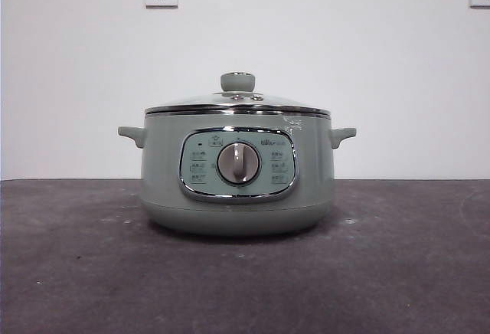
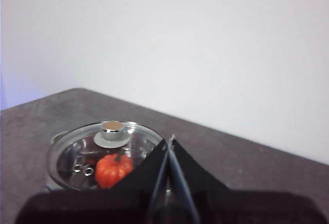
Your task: Pick up the pumpkin,open the lid,put the pumpkin in the pot,close the lid
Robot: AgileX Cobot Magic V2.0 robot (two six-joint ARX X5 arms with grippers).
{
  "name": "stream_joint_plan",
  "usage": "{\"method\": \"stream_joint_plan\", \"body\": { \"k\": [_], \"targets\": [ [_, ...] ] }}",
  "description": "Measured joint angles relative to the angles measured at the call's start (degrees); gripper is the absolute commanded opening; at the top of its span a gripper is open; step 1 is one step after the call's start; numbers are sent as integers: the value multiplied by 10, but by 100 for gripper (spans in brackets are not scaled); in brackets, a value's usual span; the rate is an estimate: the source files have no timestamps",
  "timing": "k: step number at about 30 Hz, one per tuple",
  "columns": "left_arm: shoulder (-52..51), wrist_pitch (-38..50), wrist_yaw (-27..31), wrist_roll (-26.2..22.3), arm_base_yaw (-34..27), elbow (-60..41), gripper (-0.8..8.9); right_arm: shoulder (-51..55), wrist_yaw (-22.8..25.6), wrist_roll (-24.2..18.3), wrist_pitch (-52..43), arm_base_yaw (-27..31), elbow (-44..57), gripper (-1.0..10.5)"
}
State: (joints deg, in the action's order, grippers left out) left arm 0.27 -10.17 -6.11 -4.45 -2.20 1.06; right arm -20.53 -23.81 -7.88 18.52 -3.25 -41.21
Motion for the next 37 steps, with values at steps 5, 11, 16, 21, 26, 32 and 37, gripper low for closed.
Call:
{"method": "stream_joint_plan", "body": {
  "k": [5, 11, 16, 21, 26, 32, 37],
  "targets": [
    [0, 0, 0, 0, 0, 0, -3, 76, 34, 15, -118, 2, 159, 1],
    [0, 0, 0, 0, 0, 0, -3, 146, 74, 56, -181, -2, 288, 1],
    [0, 0, 0, 0, 0, 0, -3, 180, 76, 67, -182, -18, 352, 1],
    [0, 0, 0, 0, 0, 0, -3, 194, 82, 69, -181, -33, 378, 1],
    [0, 0, 0, 0, 0, 0, -3, 202, 106, 73, -171, -43, 396, 1],
    [0, 0, 0, 0, 0, 0, -3, 202, 106, 73, -125, -44, 402, 1],
    [0, 0, 0, 0, 0, 0, -3, 202, 106, 72, -95, -44, 402, 1]
  ]
}}
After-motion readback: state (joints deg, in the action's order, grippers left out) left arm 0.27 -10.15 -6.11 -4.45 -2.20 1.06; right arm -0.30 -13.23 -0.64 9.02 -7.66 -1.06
